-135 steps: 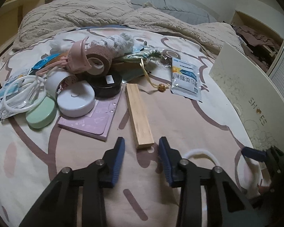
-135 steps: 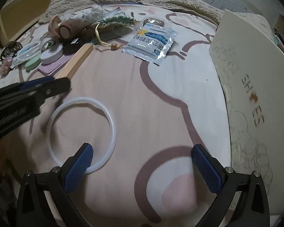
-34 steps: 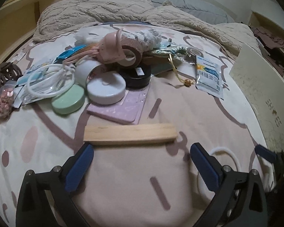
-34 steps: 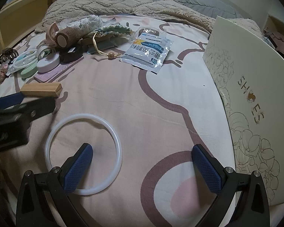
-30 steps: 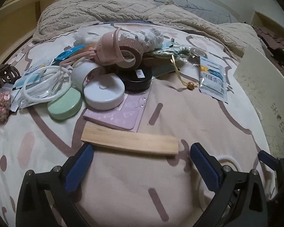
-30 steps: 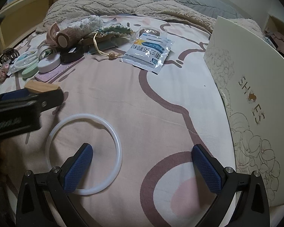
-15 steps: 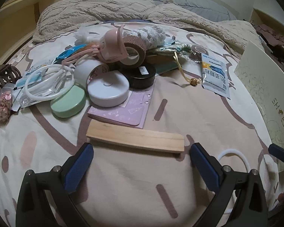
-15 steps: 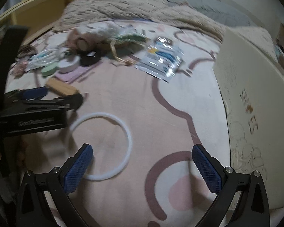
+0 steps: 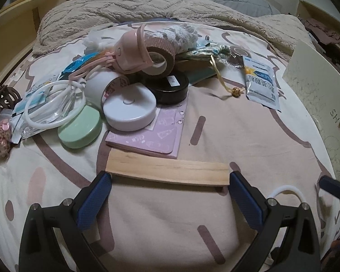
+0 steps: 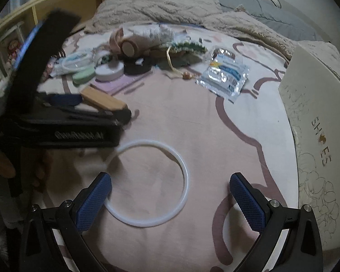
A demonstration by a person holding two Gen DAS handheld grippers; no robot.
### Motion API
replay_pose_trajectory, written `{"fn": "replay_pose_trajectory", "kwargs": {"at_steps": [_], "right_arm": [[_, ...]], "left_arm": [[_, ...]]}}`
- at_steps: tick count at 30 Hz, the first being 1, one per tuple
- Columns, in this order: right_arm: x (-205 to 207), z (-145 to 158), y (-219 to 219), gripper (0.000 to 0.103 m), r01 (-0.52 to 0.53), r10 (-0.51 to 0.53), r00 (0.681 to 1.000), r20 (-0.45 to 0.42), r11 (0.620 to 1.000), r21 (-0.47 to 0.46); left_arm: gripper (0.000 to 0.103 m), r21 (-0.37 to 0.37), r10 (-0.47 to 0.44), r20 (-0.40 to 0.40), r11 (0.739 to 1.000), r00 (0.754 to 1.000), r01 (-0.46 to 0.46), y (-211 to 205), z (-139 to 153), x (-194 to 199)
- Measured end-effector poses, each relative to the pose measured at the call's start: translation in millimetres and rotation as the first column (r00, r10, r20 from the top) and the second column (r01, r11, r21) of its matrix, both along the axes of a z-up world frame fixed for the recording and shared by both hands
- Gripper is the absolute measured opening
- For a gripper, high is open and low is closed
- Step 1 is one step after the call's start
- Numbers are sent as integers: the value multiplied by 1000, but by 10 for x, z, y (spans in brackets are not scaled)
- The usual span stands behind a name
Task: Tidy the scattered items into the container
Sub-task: 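Lift the wooden stick with the left gripper while the right gripper grasps the white ring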
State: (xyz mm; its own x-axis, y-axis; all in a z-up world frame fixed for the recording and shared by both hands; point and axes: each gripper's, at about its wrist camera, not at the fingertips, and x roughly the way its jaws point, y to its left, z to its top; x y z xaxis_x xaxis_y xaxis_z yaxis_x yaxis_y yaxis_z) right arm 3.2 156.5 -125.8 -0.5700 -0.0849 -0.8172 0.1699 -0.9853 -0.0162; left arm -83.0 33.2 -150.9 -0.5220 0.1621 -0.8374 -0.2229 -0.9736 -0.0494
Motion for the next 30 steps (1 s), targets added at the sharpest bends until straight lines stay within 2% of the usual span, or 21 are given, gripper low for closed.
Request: {"fn": "replay_pose_trajectory", "kwargs": {"at_steps": [5, 10, 13, 20, 24, 30], "right_arm": [[39, 92, -71, 103, -34, 33, 999, -40, 999, -9], [58, 27, -187, 103, -75, 76, 997, -32, 996, 41], [36, -16, -157, 103, -47, 50, 998, -39, 996, 69], [-69, -132, -2, 103, -5, 5, 1000, 11, 1000, -5], [-82, -181, -24, 103, 3, -3, 1000, 6, 1000, 13], [-108, -202, 25, 103, 17, -17, 1000, 17, 1000, -21]], "left_arm": [[103, 21, 1, -2, 1000, 1000, -1, -25, -10, 2], [103, 16, 0, -11, 1000, 1000, 0, -17, -9, 16], [103, 27, 1, -17, 1000, 1000, -1, -28, -1, 18], [100, 14, 10, -44, 1000, 999, -9, -20, 9, 41], [98, 20, 11, -52, 1000, 999, -10, -32, 14, 55], [98, 20, 8, -61, 1000, 998, -7, -16, 16, 71]]}}
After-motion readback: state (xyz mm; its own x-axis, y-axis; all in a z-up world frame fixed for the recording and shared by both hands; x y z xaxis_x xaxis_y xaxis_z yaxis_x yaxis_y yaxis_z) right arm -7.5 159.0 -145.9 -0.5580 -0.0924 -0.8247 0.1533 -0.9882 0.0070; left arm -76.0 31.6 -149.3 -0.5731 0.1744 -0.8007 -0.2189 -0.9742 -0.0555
